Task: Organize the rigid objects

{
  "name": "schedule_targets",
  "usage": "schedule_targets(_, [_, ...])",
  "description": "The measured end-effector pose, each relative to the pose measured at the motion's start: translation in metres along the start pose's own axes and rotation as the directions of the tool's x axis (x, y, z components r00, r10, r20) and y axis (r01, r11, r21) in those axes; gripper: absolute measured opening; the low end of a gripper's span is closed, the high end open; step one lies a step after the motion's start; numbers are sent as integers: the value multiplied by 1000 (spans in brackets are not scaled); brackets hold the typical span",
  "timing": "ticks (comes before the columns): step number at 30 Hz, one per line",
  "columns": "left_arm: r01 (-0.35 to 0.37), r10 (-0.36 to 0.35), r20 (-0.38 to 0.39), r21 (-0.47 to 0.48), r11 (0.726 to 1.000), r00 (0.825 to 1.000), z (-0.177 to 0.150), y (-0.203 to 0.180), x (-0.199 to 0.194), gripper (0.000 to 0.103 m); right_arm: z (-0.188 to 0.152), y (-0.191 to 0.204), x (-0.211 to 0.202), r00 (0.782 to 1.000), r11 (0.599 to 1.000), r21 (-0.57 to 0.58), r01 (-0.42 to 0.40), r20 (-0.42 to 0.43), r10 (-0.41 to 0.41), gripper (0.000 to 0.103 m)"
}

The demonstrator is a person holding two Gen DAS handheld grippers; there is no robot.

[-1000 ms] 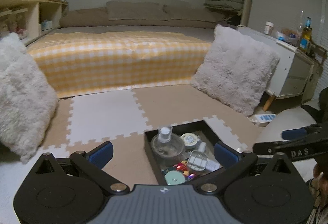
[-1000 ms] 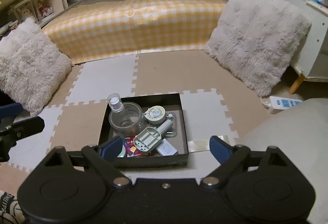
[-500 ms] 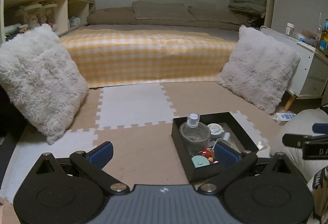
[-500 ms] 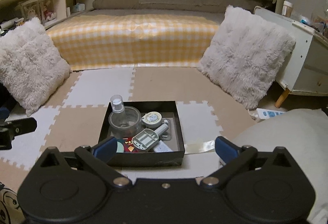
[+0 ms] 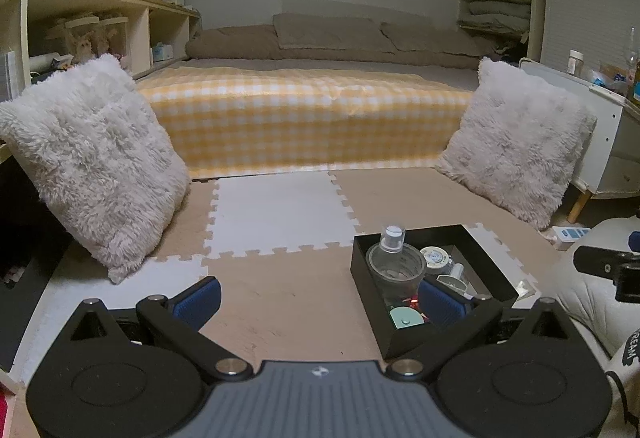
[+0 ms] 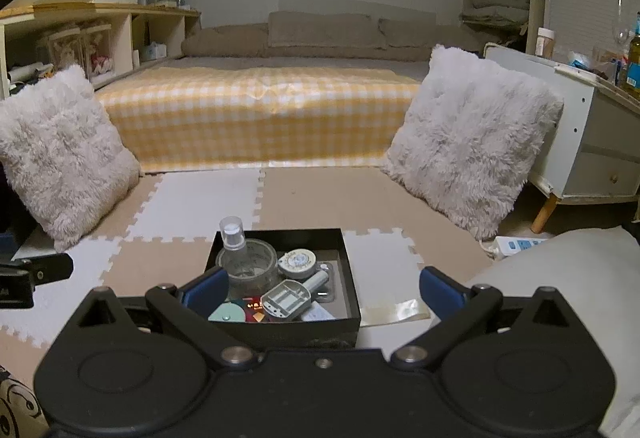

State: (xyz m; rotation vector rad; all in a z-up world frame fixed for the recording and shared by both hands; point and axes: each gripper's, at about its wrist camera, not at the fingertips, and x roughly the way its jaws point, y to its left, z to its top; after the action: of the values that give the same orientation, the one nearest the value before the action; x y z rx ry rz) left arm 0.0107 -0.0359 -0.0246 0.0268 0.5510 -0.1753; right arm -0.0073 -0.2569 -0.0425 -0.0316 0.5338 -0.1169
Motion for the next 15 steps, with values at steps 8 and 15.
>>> schedule_targets(8, [-8,8,13,8,1000,1000,-1,-1,-2,103,-1,1,-3,1000,1000,-6,-10,16,10,103])
schedule_targets(15, [-8,8,14,12,1000,1000,-1,-2,-3,103,-1,1,-3,1000,1000,-3,-11,17,11,103])
